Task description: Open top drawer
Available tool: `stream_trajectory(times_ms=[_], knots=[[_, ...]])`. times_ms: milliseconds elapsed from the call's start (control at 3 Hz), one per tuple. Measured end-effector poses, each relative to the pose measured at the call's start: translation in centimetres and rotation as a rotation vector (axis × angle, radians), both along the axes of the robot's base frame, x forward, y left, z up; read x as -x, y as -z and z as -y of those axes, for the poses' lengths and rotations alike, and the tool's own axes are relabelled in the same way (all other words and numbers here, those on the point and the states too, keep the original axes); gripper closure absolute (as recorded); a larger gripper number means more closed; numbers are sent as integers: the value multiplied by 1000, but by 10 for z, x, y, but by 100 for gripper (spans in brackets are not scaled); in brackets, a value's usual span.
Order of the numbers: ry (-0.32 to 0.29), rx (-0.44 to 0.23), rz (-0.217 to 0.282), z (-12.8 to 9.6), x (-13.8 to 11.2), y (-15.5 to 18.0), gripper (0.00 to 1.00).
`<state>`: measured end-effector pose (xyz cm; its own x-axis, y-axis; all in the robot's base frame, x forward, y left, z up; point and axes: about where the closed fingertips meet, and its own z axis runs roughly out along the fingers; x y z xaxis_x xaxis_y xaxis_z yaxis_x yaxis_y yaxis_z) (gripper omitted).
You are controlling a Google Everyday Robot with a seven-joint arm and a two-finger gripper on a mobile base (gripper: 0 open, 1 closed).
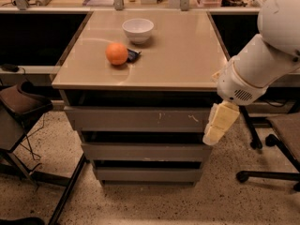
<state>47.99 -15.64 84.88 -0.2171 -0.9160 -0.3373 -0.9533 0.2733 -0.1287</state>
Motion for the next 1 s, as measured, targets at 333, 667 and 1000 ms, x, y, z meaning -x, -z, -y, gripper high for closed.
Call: stream_trajectory(times_ms=[333, 667, 1000], knots=[[32, -33, 9, -4, -7, 15, 0], [87, -129, 50, -23, -28, 46, 0], [103, -150, 127, -27, -46, 36, 0]])
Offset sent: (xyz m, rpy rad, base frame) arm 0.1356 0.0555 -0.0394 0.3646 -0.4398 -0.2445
